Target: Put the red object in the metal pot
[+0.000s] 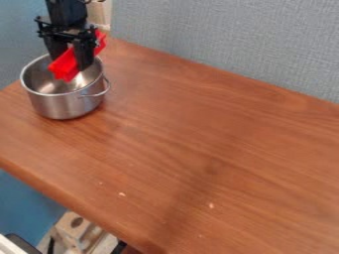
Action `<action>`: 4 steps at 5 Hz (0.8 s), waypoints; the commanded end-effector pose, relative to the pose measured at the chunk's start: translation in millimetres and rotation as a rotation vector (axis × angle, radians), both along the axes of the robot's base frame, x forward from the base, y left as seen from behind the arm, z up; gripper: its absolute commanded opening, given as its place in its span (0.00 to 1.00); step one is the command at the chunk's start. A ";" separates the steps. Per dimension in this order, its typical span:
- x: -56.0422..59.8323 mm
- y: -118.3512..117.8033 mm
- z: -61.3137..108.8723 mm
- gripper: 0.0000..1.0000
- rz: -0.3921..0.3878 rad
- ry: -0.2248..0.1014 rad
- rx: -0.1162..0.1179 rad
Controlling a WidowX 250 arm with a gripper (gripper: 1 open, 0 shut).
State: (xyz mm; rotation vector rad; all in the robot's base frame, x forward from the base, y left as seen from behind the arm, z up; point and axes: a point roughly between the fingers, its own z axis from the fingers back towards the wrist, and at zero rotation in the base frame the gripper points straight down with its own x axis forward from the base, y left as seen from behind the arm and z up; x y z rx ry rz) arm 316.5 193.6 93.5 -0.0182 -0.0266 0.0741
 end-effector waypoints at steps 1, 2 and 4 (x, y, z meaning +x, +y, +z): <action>3.9 12.3 23.3 0.00 0.021 -0.058 0.051; 3.9 14.5 25.1 0.00 0.027 -0.055 0.059; 5.0 20.9 25.9 0.00 0.043 -0.050 0.072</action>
